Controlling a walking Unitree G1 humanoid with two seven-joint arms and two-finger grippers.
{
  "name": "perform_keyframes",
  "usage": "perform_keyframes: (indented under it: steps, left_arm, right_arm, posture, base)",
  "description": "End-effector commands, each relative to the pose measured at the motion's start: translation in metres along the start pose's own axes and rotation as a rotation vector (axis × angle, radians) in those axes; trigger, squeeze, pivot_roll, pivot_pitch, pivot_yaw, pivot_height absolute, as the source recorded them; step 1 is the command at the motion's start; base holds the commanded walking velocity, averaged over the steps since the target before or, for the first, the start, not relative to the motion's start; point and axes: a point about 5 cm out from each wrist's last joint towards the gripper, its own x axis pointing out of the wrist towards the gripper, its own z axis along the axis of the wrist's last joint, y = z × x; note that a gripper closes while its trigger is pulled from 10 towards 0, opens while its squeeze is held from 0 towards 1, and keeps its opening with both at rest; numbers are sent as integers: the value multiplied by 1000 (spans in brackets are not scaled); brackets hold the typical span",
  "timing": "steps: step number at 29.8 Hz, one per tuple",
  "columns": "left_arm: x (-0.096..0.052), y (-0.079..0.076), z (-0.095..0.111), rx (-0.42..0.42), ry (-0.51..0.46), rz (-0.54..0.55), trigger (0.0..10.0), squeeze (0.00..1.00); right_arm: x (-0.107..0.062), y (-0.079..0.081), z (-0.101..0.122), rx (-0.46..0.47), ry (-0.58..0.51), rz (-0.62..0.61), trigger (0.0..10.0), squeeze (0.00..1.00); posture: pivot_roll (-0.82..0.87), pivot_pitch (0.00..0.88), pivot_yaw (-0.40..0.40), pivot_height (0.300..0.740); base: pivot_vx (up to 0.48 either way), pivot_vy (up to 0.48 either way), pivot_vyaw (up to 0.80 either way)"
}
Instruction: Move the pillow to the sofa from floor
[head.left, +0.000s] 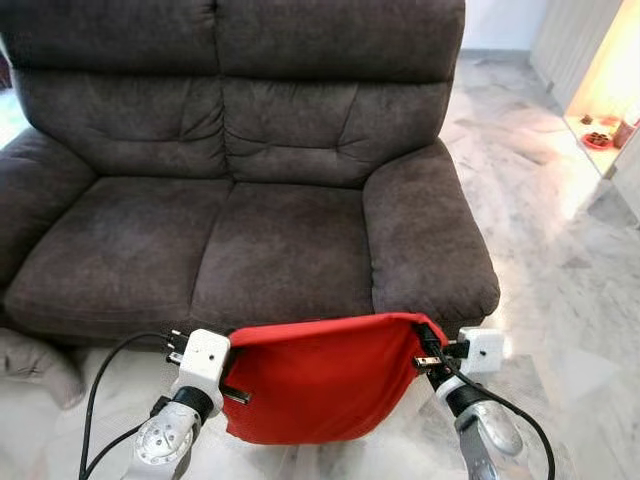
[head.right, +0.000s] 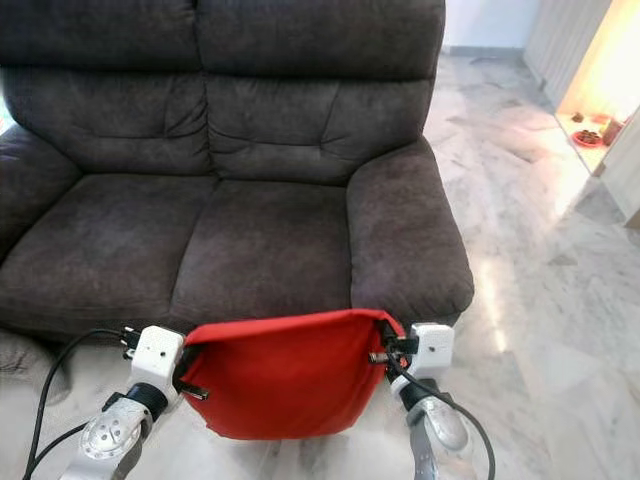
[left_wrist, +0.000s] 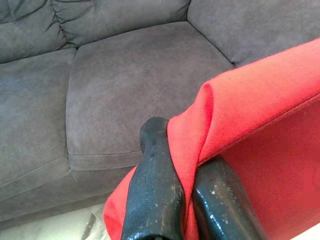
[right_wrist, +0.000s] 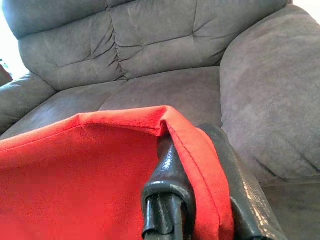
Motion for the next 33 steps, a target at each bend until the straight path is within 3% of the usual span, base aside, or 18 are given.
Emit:
perform_keyframes:
  steps: [1,8,16,21,29,33]
  left_arm:
    - [-1,15,11,12,-57,63,10000,0]
    - [-3,18,11,9,-59,81,10000,0]
    - [0,24,24,35,-93,107,10000,0]
    - [5,34,44,61,-159,135,10000,0]
    - [12,57,81,68,-259,224,10000,0]
    - [13,69,100,113,-286,258,10000,0]
  right_arm:
    - [3,-7,18,-10,-87,-30,10000,0]
    - [4,-6,20,-13,-92,-27,10000,0]
    - [14,-2,50,-18,-218,-51,10000,0]
    - [28,6,88,-28,-342,-40,10000,0]
    - [34,17,111,-23,-401,-24,10000,0]
    - [37,18,130,-19,-453,-34,10000,0]
  posture:
    - [69,133,-21,740]
    - [68,140,-23,740]
    - [69,145,-21,740]
    - [60,147,-21,740]
    - [67,146,-24,740]
    - [65,148,-22,740]
  base:
    - [0,0,0]
    - [0,0,0]
    - [171,0,0]
    - [289,0,0]
    - [326,0,0]
    - [392,0,0]
